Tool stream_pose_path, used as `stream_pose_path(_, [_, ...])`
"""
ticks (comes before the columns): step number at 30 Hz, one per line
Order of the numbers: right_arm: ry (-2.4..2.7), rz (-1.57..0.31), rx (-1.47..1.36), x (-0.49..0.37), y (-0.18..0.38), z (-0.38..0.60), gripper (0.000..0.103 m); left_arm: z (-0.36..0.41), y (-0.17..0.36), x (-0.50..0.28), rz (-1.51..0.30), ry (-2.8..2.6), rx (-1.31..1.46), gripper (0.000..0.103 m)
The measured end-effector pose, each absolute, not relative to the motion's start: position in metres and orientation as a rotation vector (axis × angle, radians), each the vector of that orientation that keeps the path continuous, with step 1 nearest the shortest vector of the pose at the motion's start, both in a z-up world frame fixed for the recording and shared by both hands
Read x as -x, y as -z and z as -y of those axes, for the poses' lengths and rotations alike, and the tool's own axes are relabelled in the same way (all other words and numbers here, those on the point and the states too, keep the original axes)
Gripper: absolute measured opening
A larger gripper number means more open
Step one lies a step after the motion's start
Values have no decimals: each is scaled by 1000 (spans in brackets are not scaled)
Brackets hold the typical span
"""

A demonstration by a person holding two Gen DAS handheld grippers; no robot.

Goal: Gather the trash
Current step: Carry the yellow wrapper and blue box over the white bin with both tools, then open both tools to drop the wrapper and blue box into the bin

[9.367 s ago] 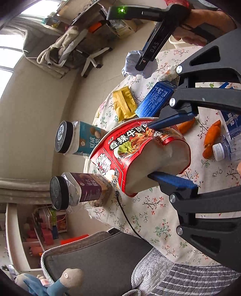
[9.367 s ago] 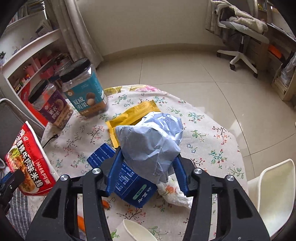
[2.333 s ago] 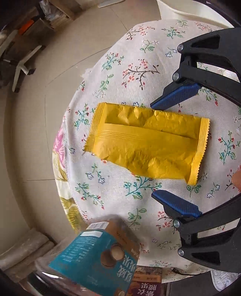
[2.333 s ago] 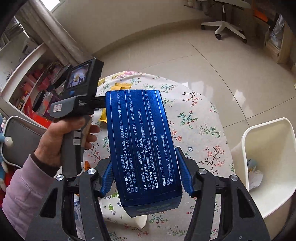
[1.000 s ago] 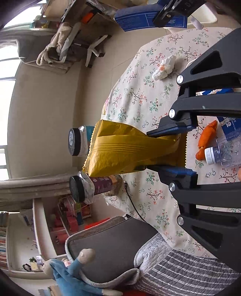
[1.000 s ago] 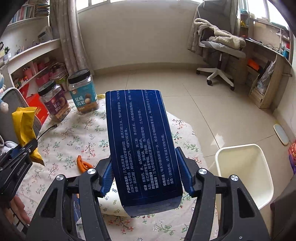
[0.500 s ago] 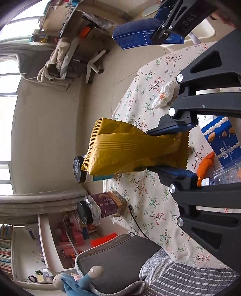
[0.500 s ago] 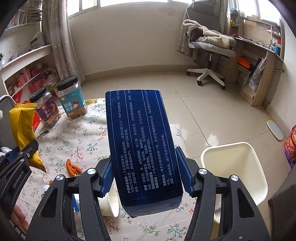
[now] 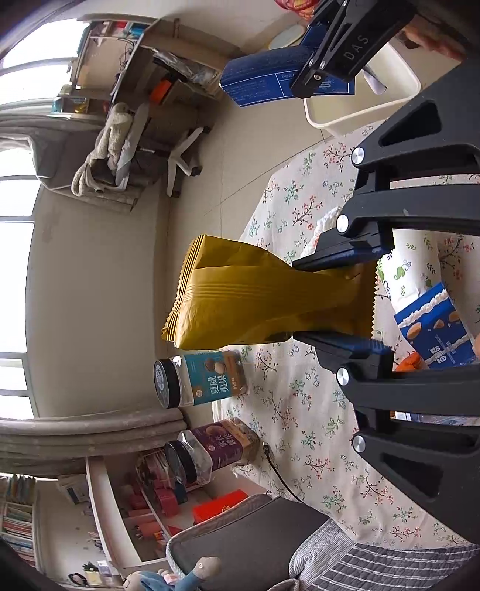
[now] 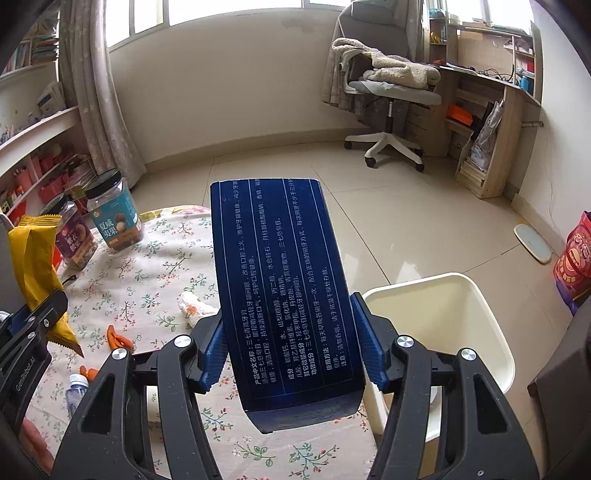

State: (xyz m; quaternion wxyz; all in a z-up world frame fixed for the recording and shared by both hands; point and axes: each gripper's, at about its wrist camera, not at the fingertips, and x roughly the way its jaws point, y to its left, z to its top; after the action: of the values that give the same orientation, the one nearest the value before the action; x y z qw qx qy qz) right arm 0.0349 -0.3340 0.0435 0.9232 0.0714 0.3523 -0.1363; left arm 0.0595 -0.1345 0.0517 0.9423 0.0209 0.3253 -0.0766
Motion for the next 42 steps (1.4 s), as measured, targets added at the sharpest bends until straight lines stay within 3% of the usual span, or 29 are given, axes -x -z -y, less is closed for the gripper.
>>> stream_pose_path(23, [588, -819, -296, 4, -21, 448, 59, 193, -43, -36, -669, 304, -125, 32])
stream_pose_path(24, [604, -822, -306, 6, -20, 453, 60, 197, -42, -36, -673, 313, -128, 32])
stream_pose_path(26, [642, -818, -323, 13, -19, 462, 77, 206, -41, -34, -671, 331, -141, 32])
stream_pose_path(27, [657, -815, -331, 16, -19, 466, 80, 212, -42, -33, -666, 342, -144, 32])
stream_pose_path(42, [793, -782, -398, 63, -23, 532, 86, 337, -47, -27, -725, 570, -148, 33])
